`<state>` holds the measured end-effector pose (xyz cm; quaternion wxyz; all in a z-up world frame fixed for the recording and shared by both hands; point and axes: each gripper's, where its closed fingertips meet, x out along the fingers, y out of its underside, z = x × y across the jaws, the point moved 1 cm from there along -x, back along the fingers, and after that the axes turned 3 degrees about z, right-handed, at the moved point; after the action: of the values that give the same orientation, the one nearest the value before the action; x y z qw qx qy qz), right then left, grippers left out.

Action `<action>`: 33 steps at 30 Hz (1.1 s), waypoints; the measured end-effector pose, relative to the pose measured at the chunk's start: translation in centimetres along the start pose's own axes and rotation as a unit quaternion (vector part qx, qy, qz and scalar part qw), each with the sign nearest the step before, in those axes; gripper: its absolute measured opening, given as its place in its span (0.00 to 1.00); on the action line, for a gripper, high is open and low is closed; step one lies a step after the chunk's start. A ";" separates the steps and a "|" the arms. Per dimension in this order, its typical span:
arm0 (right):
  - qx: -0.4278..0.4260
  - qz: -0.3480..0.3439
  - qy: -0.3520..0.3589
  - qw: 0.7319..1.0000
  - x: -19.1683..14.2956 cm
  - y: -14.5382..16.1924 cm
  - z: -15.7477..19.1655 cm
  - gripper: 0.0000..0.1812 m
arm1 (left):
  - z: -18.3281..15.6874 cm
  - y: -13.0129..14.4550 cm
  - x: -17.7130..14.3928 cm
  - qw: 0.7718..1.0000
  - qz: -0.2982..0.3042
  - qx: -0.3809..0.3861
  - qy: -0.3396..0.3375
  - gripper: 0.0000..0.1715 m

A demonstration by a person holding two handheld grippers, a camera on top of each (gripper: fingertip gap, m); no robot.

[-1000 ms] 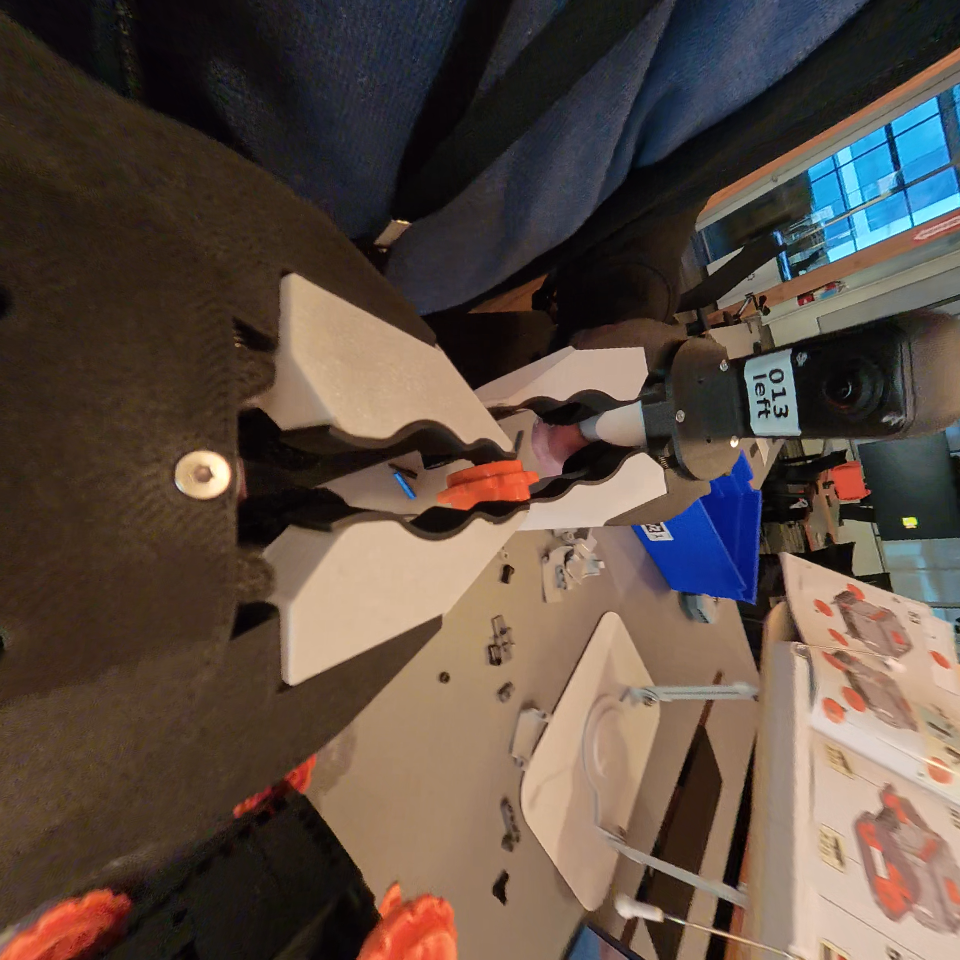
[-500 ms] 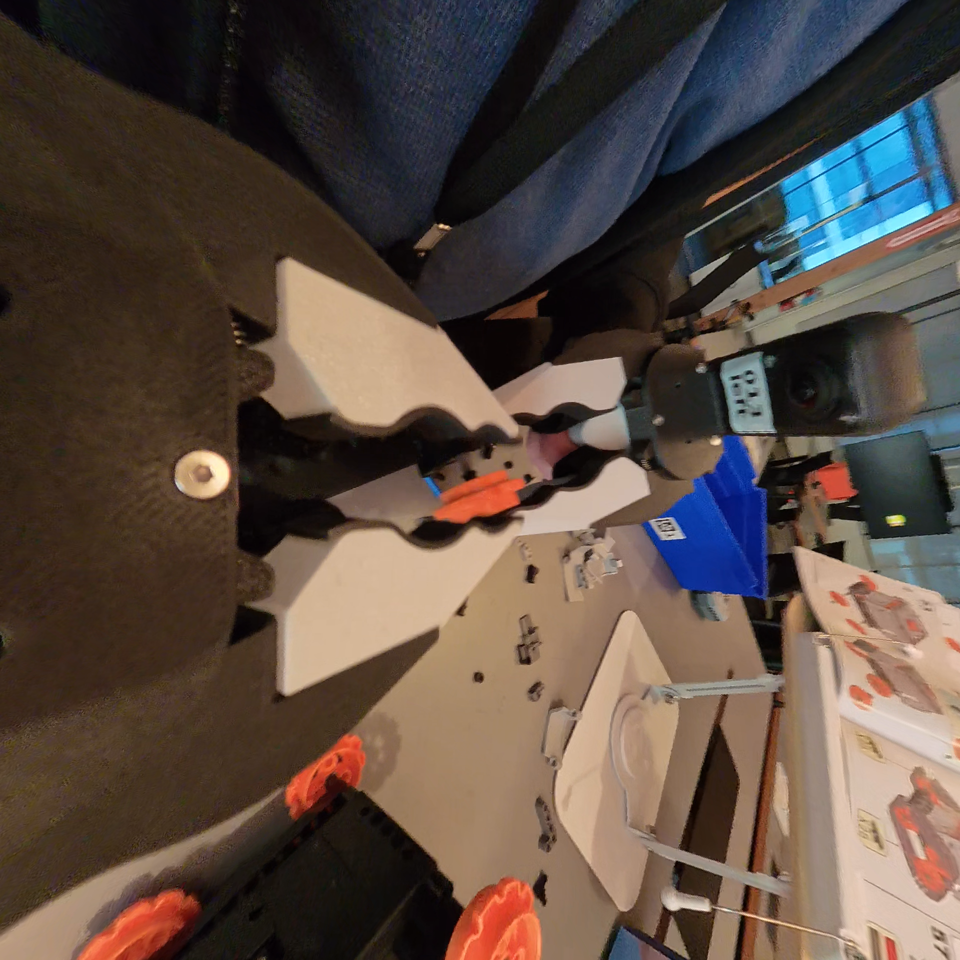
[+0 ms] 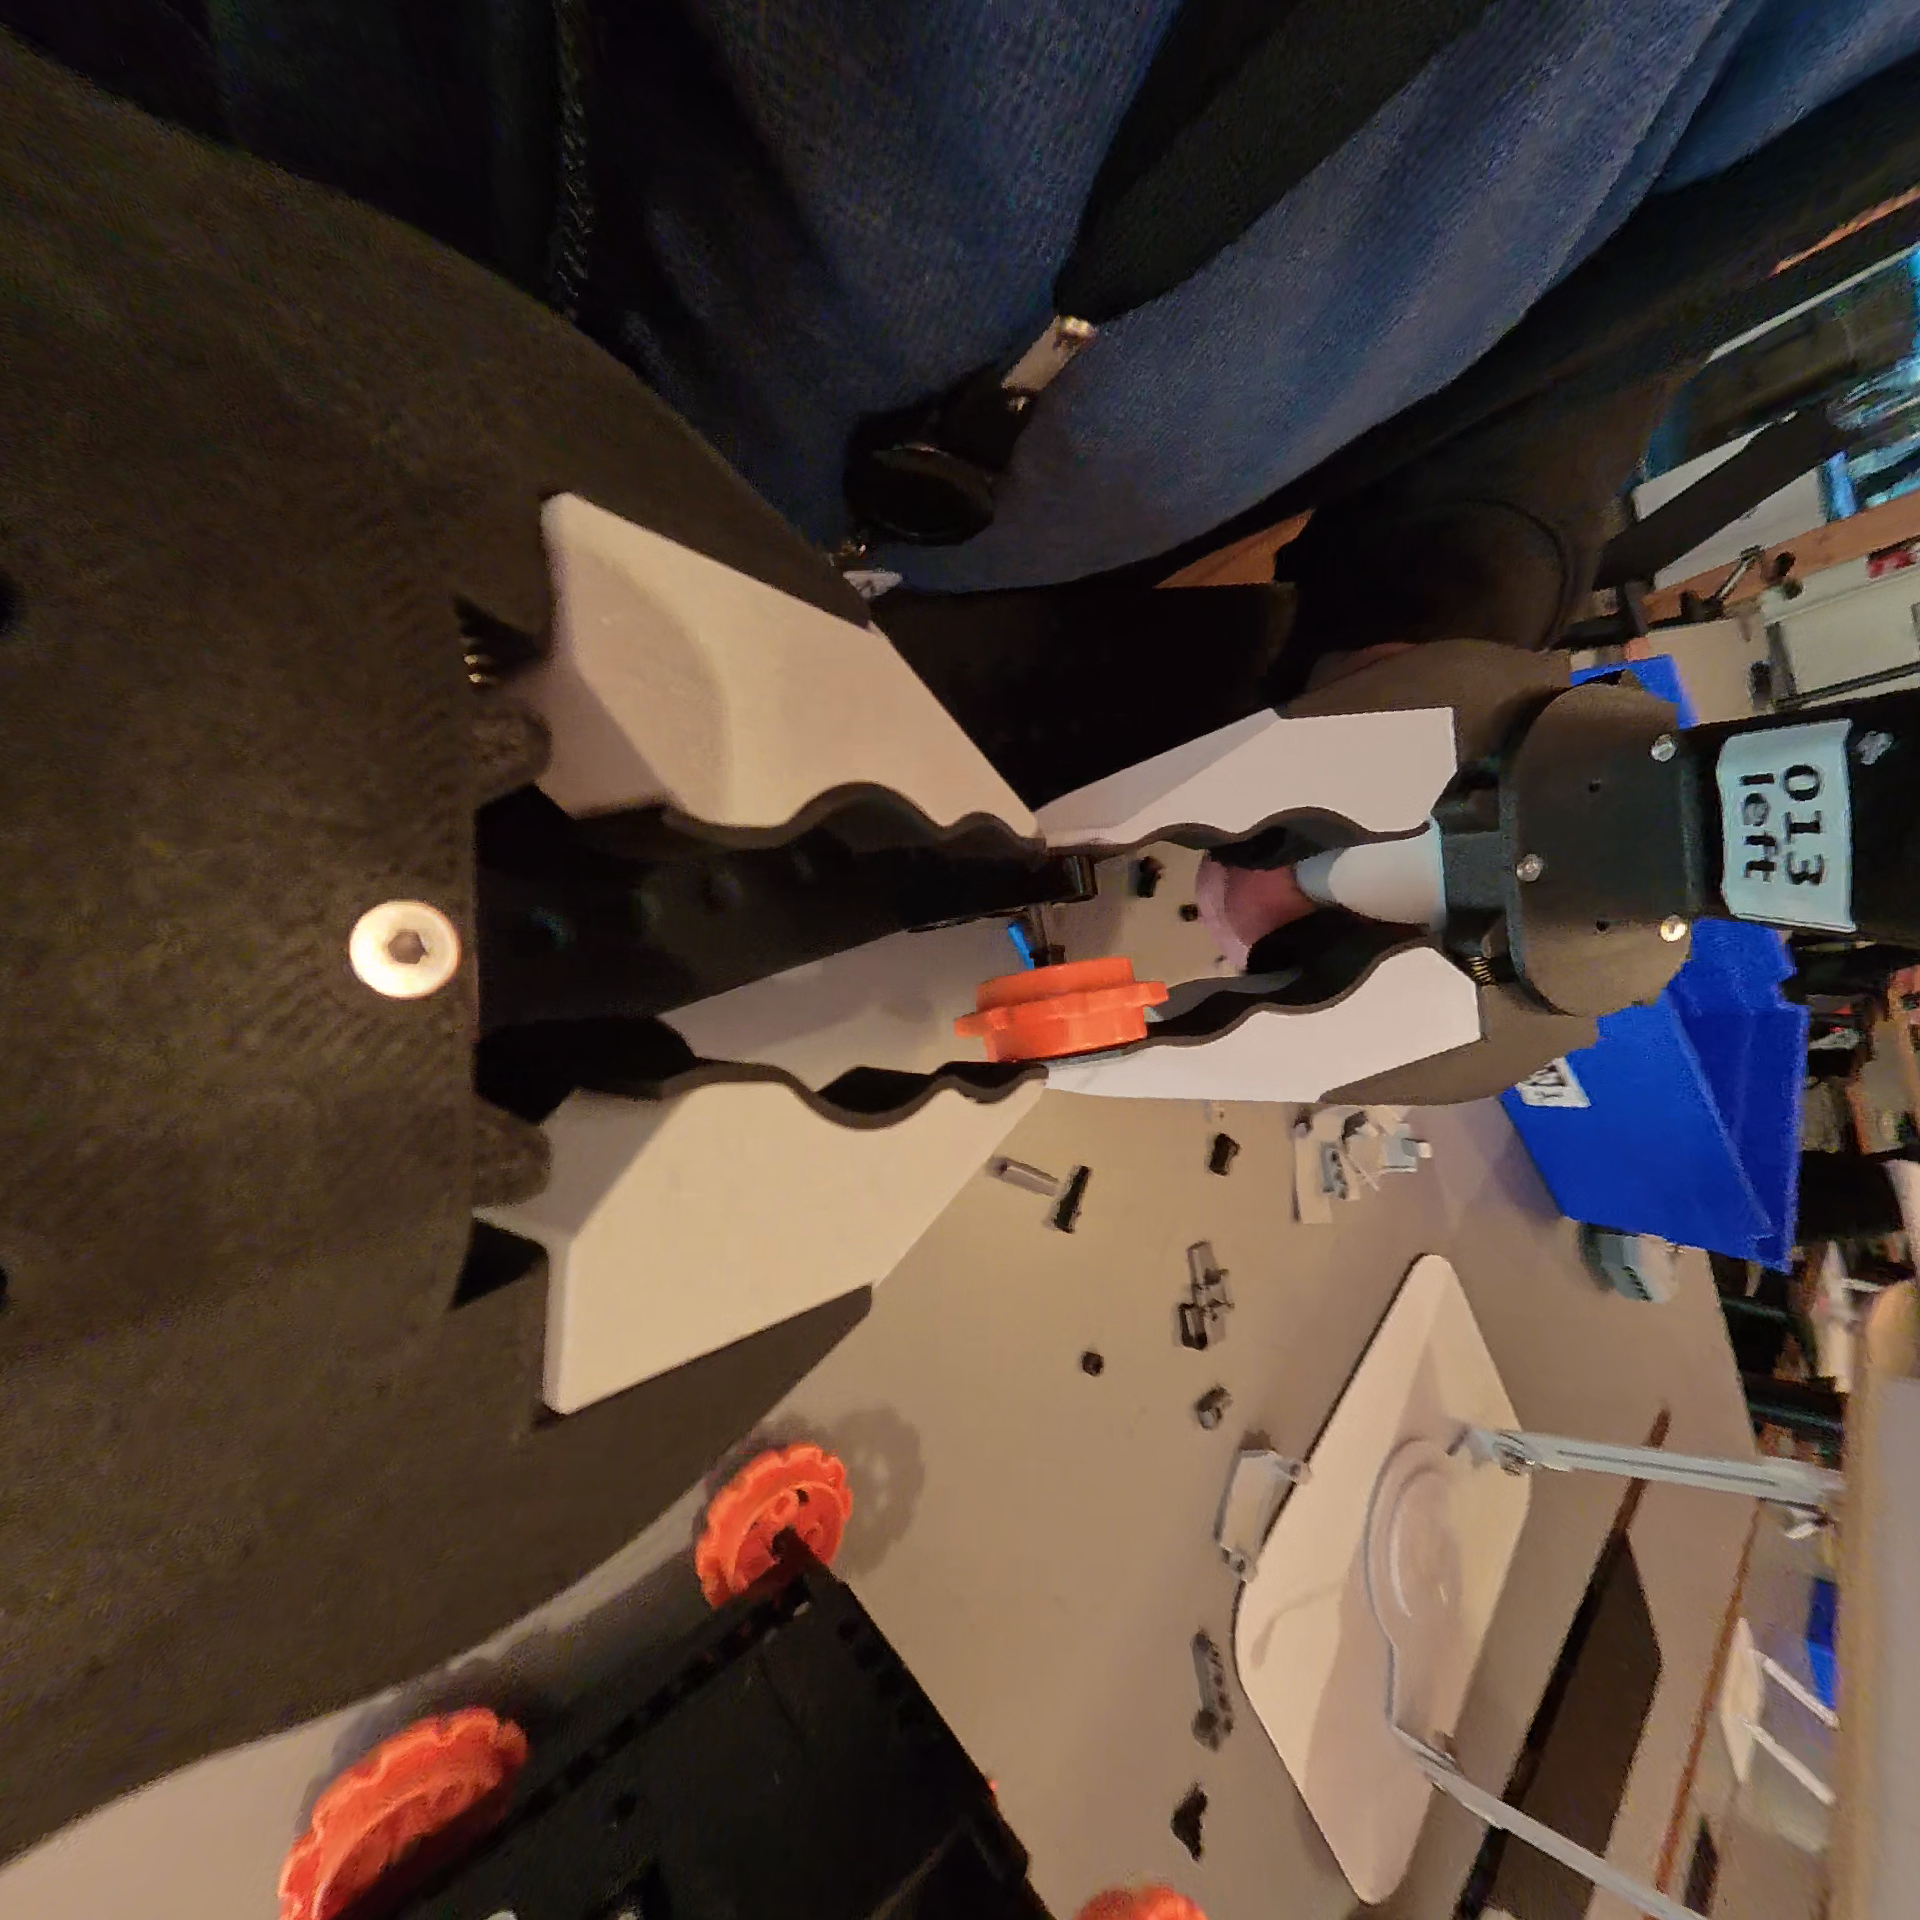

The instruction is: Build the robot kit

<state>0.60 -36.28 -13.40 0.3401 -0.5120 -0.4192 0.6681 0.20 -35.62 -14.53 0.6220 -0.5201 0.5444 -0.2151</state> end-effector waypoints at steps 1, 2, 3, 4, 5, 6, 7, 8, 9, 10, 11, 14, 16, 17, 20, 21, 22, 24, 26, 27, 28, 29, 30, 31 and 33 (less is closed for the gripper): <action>-0.005 0.009 0.007 1.000 0.2 0.5 0.0 0.21 | 0.1 0.5 0.2 1.000 0.006 0.000 0.000 0.24; -0.013 0.017 0.012 1.000 0.4 0.9 0.0 0.21 | 0.1 1.0 0.5 1.000 0.010 -0.002 0.001 0.24; -0.019 0.022 0.016 0.999 0.6 1.5 0.0 0.20 | 0.1 1.5 0.8 1.000 0.013 -0.003 0.003 0.24; -0.017 0.029 0.015 0.999 0.9 2.2 0.0 0.20 | 0.1 2.2 1.1 1.000 0.019 -0.007 0.006 0.24; -0.014 0.042 0.012 0.999 1.1 3.1 0.1 0.22 | 0.0 2.9 1.5 1.000 0.026 -0.011 0.011 0.24; -0.018 0.055 0.012 0.998 1.3 3.8 0.2 0.23 | 0.0 3.4 1.8 0.999 0.025 -0.018 0.015 0.24; -0.027 0.065 0.016 0.997 1.5 4.3 0.3 0.24 | -0.1 3.9 2.0 0.999 0.027 -0.028 0.022 0.24; -0.036 0.075 0.021 0.996 1.7 4.5 0.4 0.23 | -0.1 4.3 2.2 0.999 0.036 -0.027 0.022 0.24; -0.042 0.085 0.025 0.995 1.8 4.8 0.3 0.23 | 0.0 4.5 2.2 0.999 0.046 -0.012 0.013 0.24; -0.049 0.097 0.027 0.994 1.9 5.0 0.3 0.24 | 0.1 4.6 2.3 0.999 0.050 -0.010 0.013 0.24; -0.057 0.106 0.028 0.992 2.0 5.2 0.4 0.24 | 0.0 4.7 2.3 0.998 0.052 -0.019 0.020 0.24; -0.072 0.145 0.032 0.986 2.2 6.5 0.1 0.13 | -0.7 5.2 2.6 0.997 0.068 -0.011 0.032 0.24; -0.070 0.143 0.024 0.987 2.4 6.3 0.4 0.15 | -0.8 5.6 2.8 0.996 0.083 0.000 0.028 0.24; -0.073 0.151 0.021 0.986 2.5 6.5 0.5 0.16 | -0.8 5.7 2.9 0.996 0.089 0.004 0.025 0.24; -0.094 0.186 0.021 0.978 3.0 7.4 0.8 0.27 | -0.6 6.1 2.7 0.995 0.096 -0.018 0.034 0.24; -0.096 0.186 0.021 0.978 3.2 7.4 0.9 0.27 | -0.7 6.2 2.7 0.994 0.100 -0.019 0.038 0.24; -0.091 0.186 0.020 0.978 3.3 7.3 0.9 0.25 | -0.7 6.3 2.7 0.994 0.103 -0.017 0.037 0.24; -0.087 0.185 0.023 0.979 3.5 7.2 0.8 0.25 | -0.6 6.3 2.7 0.994 0.102 -0.017 0.034 0.24; -0.082 0.173 0.023 0.981 3.5 6.6 0.9 0.28 | -0.7 5.8 2.5 0.995 0.086 -0.030 0.044 0.24; -0.070 0.160 0.018 0.985 3.3 6.0 1.0 0.29 | -0.7 5.4 2.4 0.996 0.074 -0.034 0.046 0.24; -0.060 0.153 0.017 0.986 2.9 5.6 1.0 0.28 | -0.7 4.9 2.4 0.996 0.063 -0.042 0.048 0.24; -0.059 0.153 0.023 0.986 2.4 5.4 0.7 0.27 | -0.5 4.5 2.5 0.996 0.053 -0.049 0.047 0.24; -0.057 0.151 0.027 0.986 1.8 5.1 0.5 0.27 | -0.4 4.2 2.6 0.996 0.047 -0.053 0.048 0.24; -0.050 0.150 0.025 0.987 1.3 5.0 0.3 0.25 | -0.3 4.0 2.8 0.996 0.041 -0.055 0.050 0.24; -0.040 0.154 0.021 0.987 1.0 5.3 0.2 0.24 | -0.2 4.2 3.2 0.996 0.049 -0.052 0.050 0.24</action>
<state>0.05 -37.65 -18.64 0.2212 -0.5977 -0.3542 0.6844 -0.19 -36.79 -19.65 0.5762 -0.5131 0.6097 -0.1816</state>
